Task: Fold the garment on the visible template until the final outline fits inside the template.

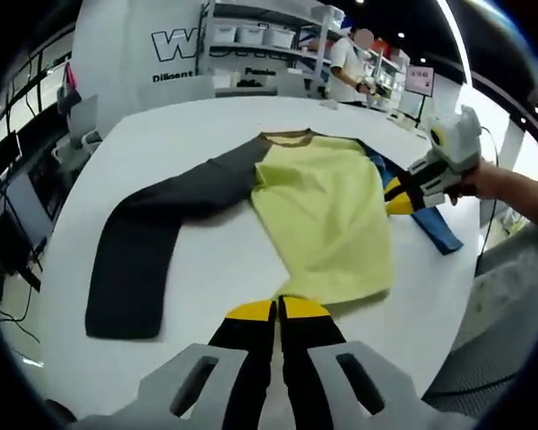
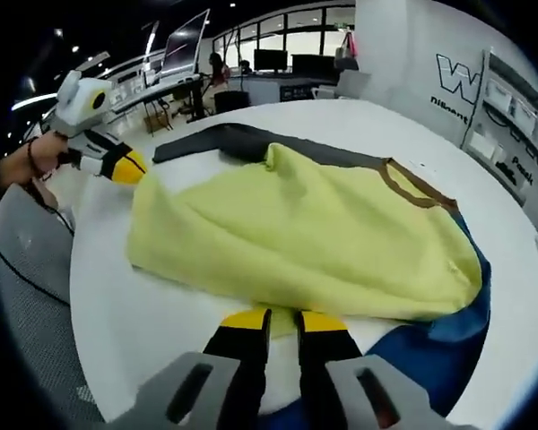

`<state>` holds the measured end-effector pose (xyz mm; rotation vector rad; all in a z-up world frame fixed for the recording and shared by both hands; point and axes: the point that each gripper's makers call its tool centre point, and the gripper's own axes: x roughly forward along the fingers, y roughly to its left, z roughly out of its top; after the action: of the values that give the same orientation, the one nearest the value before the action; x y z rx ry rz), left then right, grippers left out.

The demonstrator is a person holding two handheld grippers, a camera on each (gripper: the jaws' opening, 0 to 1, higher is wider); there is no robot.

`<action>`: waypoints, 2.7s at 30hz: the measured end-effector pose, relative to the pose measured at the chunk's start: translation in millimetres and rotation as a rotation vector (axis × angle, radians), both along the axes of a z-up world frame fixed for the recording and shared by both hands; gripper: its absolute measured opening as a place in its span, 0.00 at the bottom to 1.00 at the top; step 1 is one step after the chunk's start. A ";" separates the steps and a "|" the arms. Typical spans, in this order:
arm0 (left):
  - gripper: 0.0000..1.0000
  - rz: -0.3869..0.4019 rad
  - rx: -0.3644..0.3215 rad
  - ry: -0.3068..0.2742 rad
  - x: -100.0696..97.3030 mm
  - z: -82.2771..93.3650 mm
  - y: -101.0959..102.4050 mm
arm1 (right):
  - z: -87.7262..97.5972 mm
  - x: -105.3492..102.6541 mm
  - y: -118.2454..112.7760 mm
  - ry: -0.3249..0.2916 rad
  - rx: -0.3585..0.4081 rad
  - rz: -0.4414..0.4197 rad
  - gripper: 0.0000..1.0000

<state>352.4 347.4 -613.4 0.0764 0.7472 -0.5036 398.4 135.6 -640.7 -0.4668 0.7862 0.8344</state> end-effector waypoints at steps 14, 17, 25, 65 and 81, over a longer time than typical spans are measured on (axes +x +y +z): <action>0.00 0.010 0.015 -0.011 2.9 4.2 4.3 | -1.7 -11.1 -0.3 0.023 -0.133 0.005 0.00; 0.00 0.022 0.017 -0.020 5.0 7.5 7.2 | -2.1 -19.8 -7.8 0.043 -0.123 0.002 0.00; 0.00 0.014 0.025 -0.017 4.3 6.7 4.7 | -2.1 -29.9 -17.9 0.069 -0.120 -0.023 0.00; 0.00 0.027 0.046 0.019 -2.6 -2.4 13.8 | -2.8 -84.4 -71.6 0.166 -0.192 -0.009 0.00; 0.00 -0.005 0.032 0.065 -23.5 -5.9 7.9 | -4.4 -117.5 -110.3 0.307 -0.234 0.028 0.00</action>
<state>328.9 355.3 -619.4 0.0920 0.8187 -0.5014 280.9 25.4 -645.1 -0.5652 1.1713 0.8547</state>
